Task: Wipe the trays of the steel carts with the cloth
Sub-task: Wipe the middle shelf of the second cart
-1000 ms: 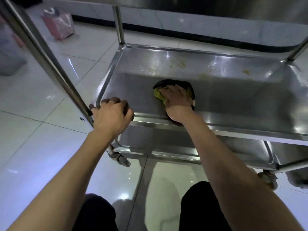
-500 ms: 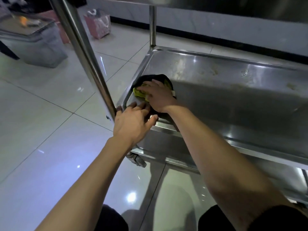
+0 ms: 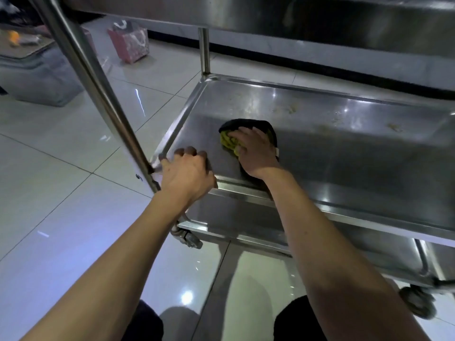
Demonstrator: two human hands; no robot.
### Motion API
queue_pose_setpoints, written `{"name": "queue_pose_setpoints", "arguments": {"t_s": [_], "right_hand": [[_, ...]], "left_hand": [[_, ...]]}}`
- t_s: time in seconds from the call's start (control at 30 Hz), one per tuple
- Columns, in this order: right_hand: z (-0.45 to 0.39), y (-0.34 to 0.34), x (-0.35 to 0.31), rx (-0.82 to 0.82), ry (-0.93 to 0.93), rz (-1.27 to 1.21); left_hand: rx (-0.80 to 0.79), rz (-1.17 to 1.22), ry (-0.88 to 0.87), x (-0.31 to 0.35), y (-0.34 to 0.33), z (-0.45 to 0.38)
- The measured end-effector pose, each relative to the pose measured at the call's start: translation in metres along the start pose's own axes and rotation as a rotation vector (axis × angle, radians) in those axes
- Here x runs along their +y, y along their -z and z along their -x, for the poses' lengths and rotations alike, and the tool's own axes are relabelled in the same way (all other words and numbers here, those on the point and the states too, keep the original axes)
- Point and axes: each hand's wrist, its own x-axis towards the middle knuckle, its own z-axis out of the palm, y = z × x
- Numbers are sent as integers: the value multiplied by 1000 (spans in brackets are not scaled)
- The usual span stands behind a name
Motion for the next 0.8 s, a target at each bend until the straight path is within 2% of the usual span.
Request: {"name": "queue_pose_setpoints", "arguments": {"t_s": [0.2,0.4,0.6,0.8], "right_hand": [[55,34,81,71,-283,10],[107,82,168,43,-485,183],[113,86,181,60,-515,159],[102,78,179,100,-496,141]], "left_hand": [[-22,32,-125,68,-5,-18],[11,34,-116,80,-7,-20],[-63,17,-268,64,-9,-20],[-147,-51,-209,17,3,-34]]}}
